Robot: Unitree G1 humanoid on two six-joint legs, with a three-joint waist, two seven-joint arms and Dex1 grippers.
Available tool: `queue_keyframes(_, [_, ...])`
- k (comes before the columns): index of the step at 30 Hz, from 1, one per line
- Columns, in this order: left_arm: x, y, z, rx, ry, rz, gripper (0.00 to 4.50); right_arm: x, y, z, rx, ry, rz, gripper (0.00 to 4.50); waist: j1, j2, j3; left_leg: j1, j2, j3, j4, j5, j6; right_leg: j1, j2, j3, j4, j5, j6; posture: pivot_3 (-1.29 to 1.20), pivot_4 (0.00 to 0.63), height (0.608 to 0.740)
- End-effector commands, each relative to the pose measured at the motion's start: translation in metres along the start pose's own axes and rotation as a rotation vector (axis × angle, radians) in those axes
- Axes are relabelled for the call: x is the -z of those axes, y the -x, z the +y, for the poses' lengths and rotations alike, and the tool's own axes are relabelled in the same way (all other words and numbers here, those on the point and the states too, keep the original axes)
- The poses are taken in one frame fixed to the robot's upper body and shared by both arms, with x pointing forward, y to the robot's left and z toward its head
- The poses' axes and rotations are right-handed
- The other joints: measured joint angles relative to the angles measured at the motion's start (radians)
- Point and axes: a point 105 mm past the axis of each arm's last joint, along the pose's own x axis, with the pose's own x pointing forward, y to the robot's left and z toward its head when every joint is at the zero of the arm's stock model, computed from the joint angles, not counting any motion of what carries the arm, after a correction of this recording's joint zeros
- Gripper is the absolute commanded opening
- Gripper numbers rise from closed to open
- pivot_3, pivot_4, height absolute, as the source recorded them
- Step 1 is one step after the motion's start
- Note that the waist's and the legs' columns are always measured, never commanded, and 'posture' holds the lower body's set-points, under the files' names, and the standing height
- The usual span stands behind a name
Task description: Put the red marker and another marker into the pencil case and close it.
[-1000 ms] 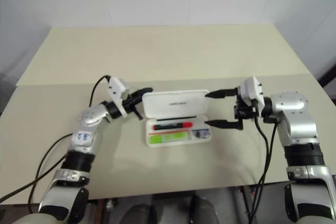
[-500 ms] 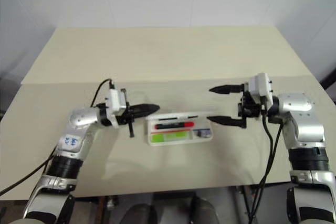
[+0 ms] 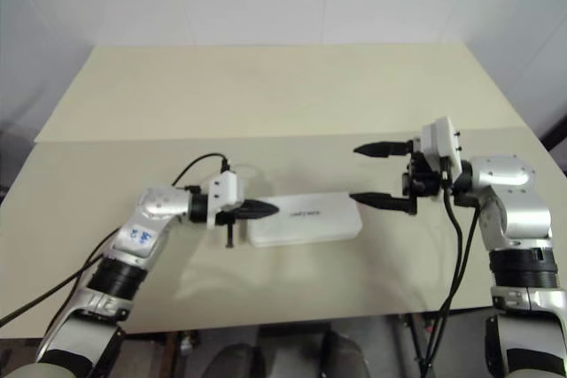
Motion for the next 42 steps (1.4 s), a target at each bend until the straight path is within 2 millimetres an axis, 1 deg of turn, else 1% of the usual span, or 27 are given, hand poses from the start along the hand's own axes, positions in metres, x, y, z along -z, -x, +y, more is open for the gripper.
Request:
queue_keyframes(1, [-0.004,-0.007,-0.007,0.056,-0.014,0.054,0.03,-0.016,0.000,-0.001,0.016,0.060,-0.033,4.50,0.000,0.000,0.000,0.000,0.000,0.000,0.000,0.000,0.000,0.000,0.000,0.000,0.000,0.000,0.000,0.00,0.150,0.740])
queue_keyframes(7, [-0.004,-0.016,-0.024,0.138,-0.004,0.119,0.03,-0.014,-0.003,0.004,0.030,0.056,-0.048,4.50,0.001,0.000,0.000,0.000,0.000,0.000,0.000,0.000,0.000,0.000,0.000,0.000,0.000,0.000,0.000,0.00,0.150,0.740])
queue_keyframes(9, [-0.001,-0.016,-0.031,0.184,-0.002,0.151,0.03,-0.013,-0.004,0.005,0.041,0.052,-0.051,4.50,0.001,0.000,0.000,0.000,0.000,0.000,0.000,0.000,0.000,0.000,0.000,0.000,0.000,0.000,0.000,0.00,0.150,0.740])
queue_keyframes(11, [-0.001,-0.017,-0.034,0.199,0.009,0.167,0.03,-0.011,-0.005,0.006,0.052,0.051,-0.055,4.50,0.000,0.000,0.000,0.000,0.000,0.000,0.000,0.000,0.000,0.000,0.000,0.000,0.000,0.000,0.000,0.00,0.150,0.740])
queue_keyframes(17, [0.002,-0.016,-0.035,0.184,0.026,0.204,0.03,-0.011,-0.009,0.009,0.065,0.060,-0.058,4.50,0.000,0.000,0.000,0.001,0.000,0.000,0.001,0.000,0.000,0.001,0.000,0.001,0.000,0.000,0.000,0.00,0.150,0.740])
queue_keyframes(21, [-0.014,-0.017,-0.025,0.074,0.125,0.073,0.03,-0.012,-0.013,0.009,0.065,0.081,-0.066,4.50,0.001,0.000,0.000,0.001,0.000,-0.001,0.001,0.000,0.000,0.001,0.000,0.002,0.001,0.000,0.000,0.00,0.150,0.740])
queue_keyframes(23, [-0.018,-0.016,-0.023,0.054,0.144,0.039,0.03,-0.012,-0.013,0.008,0.066,0.083,-0.066,4.50,0.001,0.000,0.000,0.000,0.000,-0.001,0.002,0.000,0.000,0.001,0.000,0.002,0.001,0.000,0.000,0.00,0.150,0.740])
queue_keyframes(29, [-0.038,0.014,-0.007,-0.094,0.159,-0.157,0.03,-0.002,-0.010,0.002,0.050,0.075,-0.053,4.50,-0.002,0.000,0.000,0.000,0.000,-0.001,0.001,0.000,0.000,0.000,0.000,0.001,0.001,0.000,0.000,0.00,0.150,0.740])
queue_keyframes(31, [-0.058,0.034,-0.002,-0.137,0.206,-0.317,0.03,0.002,-0.006,-0.004,0.073,0.099,-0.049,4.50,-0.002,0.000,0.000,0.000,0.000,-0.001,0.001,0.000,0.000,0.000,0.000,0.001,0.001,0.000,0.000,0.00,0.150,0.740])
queue_keyframes(32, [-0.064,0.042,0.000,-0.158,0.215,-0.363,0.03,0.003,-0.005,-0.007,0.082,0.111,-0.049,4.50,-0.002,0.000,0.000,0.000,0.000,-0.001,0.001,0.000,0.000,0.000,0.000,0.001,0.000,0.000,0.000,0.00,0.150,0.740])
queue_keyframes(33, [-0.064,0.051,-0.001,-0.177,0.221,-0.377,0.03,0.004,-0.003,-0.008,0.089,0.120,-0.056,4.50,-0.003,0.000,0.000,0.000,0.001,-0.002,0.001,0.000,0.000,0.000,0.000,0.001,0.000,0.000,0.000,0.00,0.150,0.740])
queue_keyframes(34, [-0.063,0.056,-0.001,-0.188,0.224,-0.375,0.03,0.004,-0.002,-0.009,0.092,0.126,-0.061,4.50,-0.002,0.000,0.000,0.000,0.001,-0.002,0.001,0.000,0.000,0.000,0.000,0.001,0.001,0.000,0.000,0.00,0.150,0.740])
queue_keyframes(36, [-0.055,0.071,-0.010,-0.186,0.258,-0.353,0.03,0.010,0.005,-0.007,0.094,0.124,-0.054,4.50,-0.003,0.000,0.000,0.000,0.001,-0.002,0.001,0.000,0.000,0.000,0.000,0.001,0.001,0.000,0.000,0.00,0.150,0.740])
queue_keyframes(37, [-0.051,0.078,-0.014,-0.195,0.258,-0.337,0.39,0.013,0.009,-0.005,0.097,0.118,-0.046,4.50,-0.005,0.000,0.000,0.000,0.000,-0.002,0.001,0.000,0.000,0.000,0.000,0.001,0.001,0.000,0.000,0.00,0.150,0.740])
queue_keyframes(38, [-0.048,0.083,-0.017,-0.198,0.262,-0.326,0.56,0.017,0.012,-0.004,0.099,0.112,-0.037,4.50,-0.006,0.000,0.000,0.001,0.000,-0.002,0.000,0.000,0.000,0.000,0.000,0.001,0.000,0.000,0.000,0.00,0.150,0.740])
queue_keyframes(39, [-0.045,0.086,-0.022,-0.184,0.269,-0.310,0.94,0.019,0.015,-0.002,0.100,0.105,-0.029,4.50,-0.004,0.000,0.000,0.001,0.000,-0.002,-0.001,0.000,0.000,0.000,0.000,0.001,0.000,0.000,0.000,0.00,0.150,0.740])
queue_keyframes(41, [-0.041,0.090,-0.025,-0.194,0.252,-0.288,1.57,0.023,0.021,-0.001,0.110,0.100,-0.019,4.50,0.001,0.001,0.001,0.000,0.000,-0.002,-0.001,0.000,0.000,0.000,0.000,0.001,0.000,0.000,0.000,0.00,0.150,0.740])
queue_keyframes(42, [-0.041,0.091,-0.026,-0.196,0.247,-0.290,1.97,0.024,0.022,-0.001,0.115,0.098,-0.017,4.50,0.002,0.001,0.001,0.000,0.000,-0.002,-0.001,0.000,0.000,0.000,-0.001,0.002,0.000,0.000,0.000,0.00,0.150,0.740])
